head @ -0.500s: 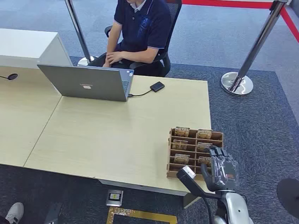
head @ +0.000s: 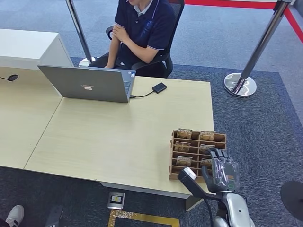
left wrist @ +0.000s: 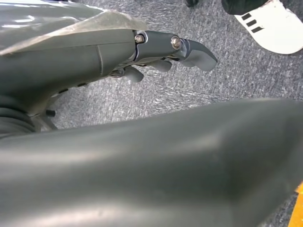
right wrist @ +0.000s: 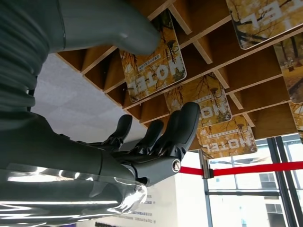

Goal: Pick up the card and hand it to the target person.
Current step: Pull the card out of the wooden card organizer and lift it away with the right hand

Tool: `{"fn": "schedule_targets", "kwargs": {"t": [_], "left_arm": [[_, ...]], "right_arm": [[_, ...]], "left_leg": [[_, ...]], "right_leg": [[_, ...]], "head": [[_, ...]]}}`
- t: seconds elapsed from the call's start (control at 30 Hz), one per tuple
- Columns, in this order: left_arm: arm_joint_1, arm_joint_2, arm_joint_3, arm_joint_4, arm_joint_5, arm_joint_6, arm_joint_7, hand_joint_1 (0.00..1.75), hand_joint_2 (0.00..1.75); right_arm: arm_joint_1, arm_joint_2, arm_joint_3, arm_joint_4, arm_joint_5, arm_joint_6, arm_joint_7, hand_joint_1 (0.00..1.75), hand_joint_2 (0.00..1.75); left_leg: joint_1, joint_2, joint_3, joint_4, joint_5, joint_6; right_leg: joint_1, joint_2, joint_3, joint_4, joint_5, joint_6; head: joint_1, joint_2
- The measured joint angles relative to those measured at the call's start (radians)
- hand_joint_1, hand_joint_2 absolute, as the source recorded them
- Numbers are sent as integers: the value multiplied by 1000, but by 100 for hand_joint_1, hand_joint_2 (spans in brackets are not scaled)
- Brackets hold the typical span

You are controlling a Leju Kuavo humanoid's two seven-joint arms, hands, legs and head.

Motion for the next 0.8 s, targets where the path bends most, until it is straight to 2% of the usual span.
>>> {"fn": "schedule_targets", "kwargs": {"t": [0.8], "left_arm": [[0, 0, 0, 0, -5, 0, 0, 0, 0]], "right_arm": [[9, 0, -8, 0, 4, 0, 11, 77, 175]], "left_leg": [[0, 0, 0, 0, 0, 0]], "right_leg": [[0, 0, 0, 0, 0, 0]], "head": [[0, 0]]}}
